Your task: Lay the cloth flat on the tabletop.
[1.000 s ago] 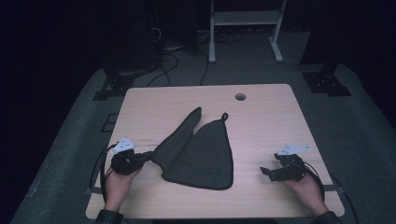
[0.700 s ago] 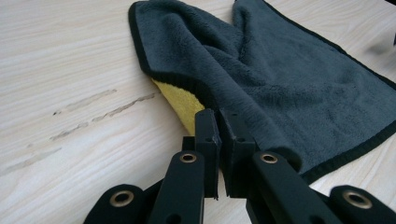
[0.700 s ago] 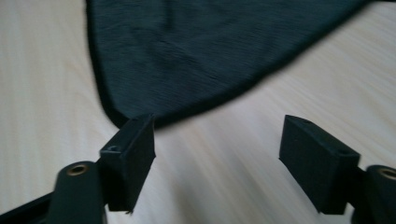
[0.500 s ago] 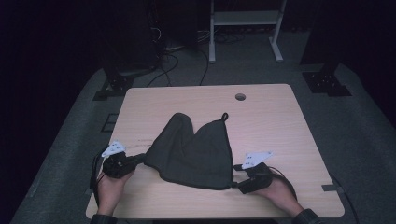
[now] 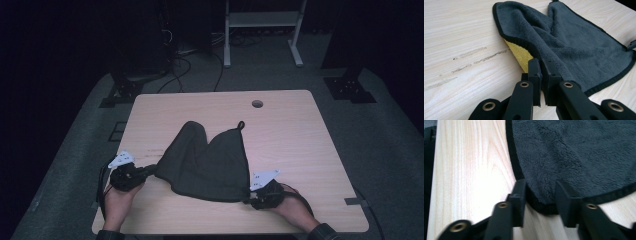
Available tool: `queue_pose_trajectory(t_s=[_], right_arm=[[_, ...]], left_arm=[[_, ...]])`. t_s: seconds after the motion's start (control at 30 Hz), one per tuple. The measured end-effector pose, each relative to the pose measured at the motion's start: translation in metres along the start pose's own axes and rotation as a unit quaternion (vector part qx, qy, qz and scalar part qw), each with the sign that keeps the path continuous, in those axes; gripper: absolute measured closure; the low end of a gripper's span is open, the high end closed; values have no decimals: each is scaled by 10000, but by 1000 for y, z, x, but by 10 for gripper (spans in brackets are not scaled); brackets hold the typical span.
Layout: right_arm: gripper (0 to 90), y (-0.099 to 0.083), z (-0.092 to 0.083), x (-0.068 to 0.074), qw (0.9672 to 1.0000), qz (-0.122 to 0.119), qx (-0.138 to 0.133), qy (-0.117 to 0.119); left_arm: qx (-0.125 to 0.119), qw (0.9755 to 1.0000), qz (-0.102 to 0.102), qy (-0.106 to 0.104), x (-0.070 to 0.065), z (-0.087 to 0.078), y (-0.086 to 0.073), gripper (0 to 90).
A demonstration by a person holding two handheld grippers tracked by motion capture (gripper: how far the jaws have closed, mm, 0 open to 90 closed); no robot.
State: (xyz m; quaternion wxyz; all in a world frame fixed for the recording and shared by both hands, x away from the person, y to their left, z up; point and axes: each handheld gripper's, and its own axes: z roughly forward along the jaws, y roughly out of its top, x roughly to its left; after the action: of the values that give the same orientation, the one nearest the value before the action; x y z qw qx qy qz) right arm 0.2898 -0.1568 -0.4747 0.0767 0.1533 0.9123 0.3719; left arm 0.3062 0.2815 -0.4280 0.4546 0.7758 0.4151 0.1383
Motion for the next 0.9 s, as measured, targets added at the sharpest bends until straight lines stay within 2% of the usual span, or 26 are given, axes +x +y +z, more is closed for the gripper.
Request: queue_pose_trajectory(t_s=[0.07,0.1,0.2,0.33,0.43,0.57,0.77,0.9], right_arm=[[757,-1,-2,-1,10000,30,22,-39],[774,-1,-2,-2,10000,16,32,-42],[819,-1,-6,-6,9998,216,38,2],[867,0,-22,-16,9985,485,-259,-1],[869,1,-40,-25,9966,645,-509,-105],[873,1,-57,-35,9939,828,-695,-224],[878,7,-90,-45,9889,909,-1063,-494],[879,13,-114,-48,9846,905,-1337,-663]], left_arm=[[-13,10000,8,-10,0,-1,0,853],[-23,10000,10,-19,0,-1,0,854],[-68,10000,35,-33,0,-3,1,854],[-292,9995,-3,-100,-1,-9,4,855],[-447,9988,4,-185,-6,-11,9,856],[-630,9976,102,-258,-15,-14,17,857],[-965,9946,171,-330,-22,-22,29,858],[-1243,9914,197,-361,-25,-29,41,859]])
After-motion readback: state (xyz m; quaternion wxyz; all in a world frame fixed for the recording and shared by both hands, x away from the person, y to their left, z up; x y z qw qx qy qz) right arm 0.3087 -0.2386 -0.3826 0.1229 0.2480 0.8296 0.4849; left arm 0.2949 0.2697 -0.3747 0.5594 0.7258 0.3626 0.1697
